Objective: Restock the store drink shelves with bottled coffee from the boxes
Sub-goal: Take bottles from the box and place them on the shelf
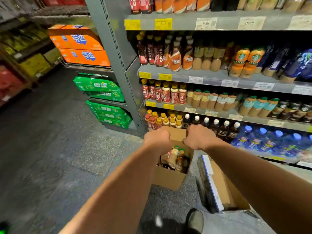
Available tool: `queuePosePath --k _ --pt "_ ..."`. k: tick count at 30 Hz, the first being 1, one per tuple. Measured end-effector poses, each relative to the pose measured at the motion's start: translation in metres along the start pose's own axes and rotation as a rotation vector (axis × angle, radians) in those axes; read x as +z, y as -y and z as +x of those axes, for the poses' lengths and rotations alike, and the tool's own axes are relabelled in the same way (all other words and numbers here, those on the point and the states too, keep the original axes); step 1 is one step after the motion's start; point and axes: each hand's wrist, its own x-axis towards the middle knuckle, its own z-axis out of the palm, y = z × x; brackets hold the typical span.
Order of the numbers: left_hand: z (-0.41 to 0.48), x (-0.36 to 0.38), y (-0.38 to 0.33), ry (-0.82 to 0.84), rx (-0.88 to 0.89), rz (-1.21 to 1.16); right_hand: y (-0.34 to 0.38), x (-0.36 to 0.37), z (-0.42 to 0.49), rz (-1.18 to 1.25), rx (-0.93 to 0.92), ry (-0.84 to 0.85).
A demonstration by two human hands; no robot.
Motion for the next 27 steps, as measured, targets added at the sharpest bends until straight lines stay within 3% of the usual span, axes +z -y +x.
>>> queuePosePath --k 7,14,27 --pt "0.083 0.036 0.004 0.078 0.066 -0.05 -0.028 0.035 0.081 -0.013 0.047 0.122" --pt "0.156 0.079 0.006 0.193 0.008 -0.165 -0.056 0.066 0.165 0.045 0.124 0.196" --pt "0.257 0.23 0.063 0.45 -0.005 -0.297 -0.042 0.225 0.245 0.079 0.188 0.413"
